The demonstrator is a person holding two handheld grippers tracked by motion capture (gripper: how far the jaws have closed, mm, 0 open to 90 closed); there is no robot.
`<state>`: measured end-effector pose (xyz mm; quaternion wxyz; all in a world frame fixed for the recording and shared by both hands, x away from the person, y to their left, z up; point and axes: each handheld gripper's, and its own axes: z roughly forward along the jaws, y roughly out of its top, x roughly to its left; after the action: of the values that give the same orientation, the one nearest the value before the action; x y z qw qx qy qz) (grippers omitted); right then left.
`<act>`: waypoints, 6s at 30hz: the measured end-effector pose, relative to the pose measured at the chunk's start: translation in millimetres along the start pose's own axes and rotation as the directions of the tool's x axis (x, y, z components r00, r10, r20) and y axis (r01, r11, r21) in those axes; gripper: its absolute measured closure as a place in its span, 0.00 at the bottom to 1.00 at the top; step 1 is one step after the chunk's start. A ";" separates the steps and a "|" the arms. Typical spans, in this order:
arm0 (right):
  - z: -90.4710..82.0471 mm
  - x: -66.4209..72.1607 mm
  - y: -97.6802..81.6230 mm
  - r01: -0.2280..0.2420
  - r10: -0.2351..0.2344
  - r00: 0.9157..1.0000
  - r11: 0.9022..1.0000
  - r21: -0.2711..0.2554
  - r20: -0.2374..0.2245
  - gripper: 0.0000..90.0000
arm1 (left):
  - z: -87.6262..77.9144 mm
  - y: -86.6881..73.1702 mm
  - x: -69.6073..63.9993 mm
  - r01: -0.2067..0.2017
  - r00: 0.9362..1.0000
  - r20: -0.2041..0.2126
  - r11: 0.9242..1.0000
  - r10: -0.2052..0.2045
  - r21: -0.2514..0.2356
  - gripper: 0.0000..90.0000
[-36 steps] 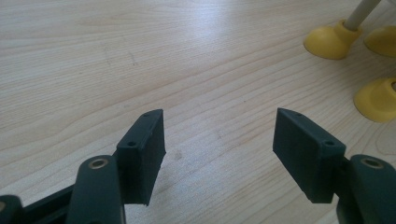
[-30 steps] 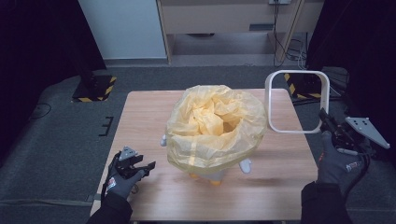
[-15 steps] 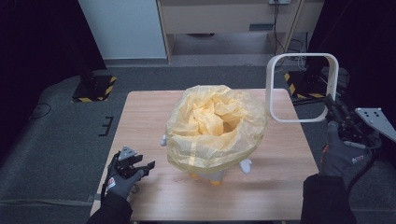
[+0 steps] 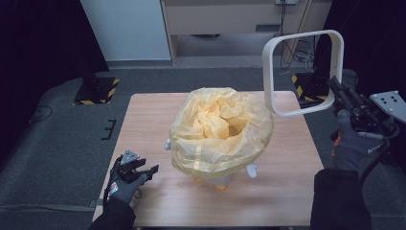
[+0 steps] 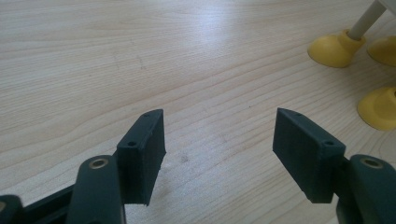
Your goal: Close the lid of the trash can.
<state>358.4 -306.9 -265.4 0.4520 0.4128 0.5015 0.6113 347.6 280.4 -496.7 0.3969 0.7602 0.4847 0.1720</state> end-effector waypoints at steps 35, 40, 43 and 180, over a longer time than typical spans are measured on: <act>79.0 81.4 -24.7 0.054 0.080 0.720 0.984 0.171 -0.689 0.93 | -14.6 5.8 5.1 0.057 0.998 -0.023 0.988 -0.061 -0.143 0.38; 81.2 85.8 -28.6 0.084 0.073 0.695 0.980 0.181 -0.715 0.94 | -23.1 12.4 3.9 0.054 0.997 -0.049 0.977 -0.066 -0.205 0.38; 82.2 90.2 -29.2 0.136 0.037 0.697 0.974 0.183 -0.716 0.94 | -29.4 16.7 3.1 0.057 0.996 -0.056 0.966 -0.073 -0.252 0.38; 88.9 129.7 -59.3 0.199 -0.107 0.849 0.972 0.125 -0.518 0.79 | -61.0 167.4 -114.7 -0.060 0.989 0.085 0.843 0.124 -0.534 0.39</act>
<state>419.3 -154.9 -303.3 0.3137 0.2339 0.6854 0.6141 354.7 170.8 -315.5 0.6099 0.6523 0.3576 0.2734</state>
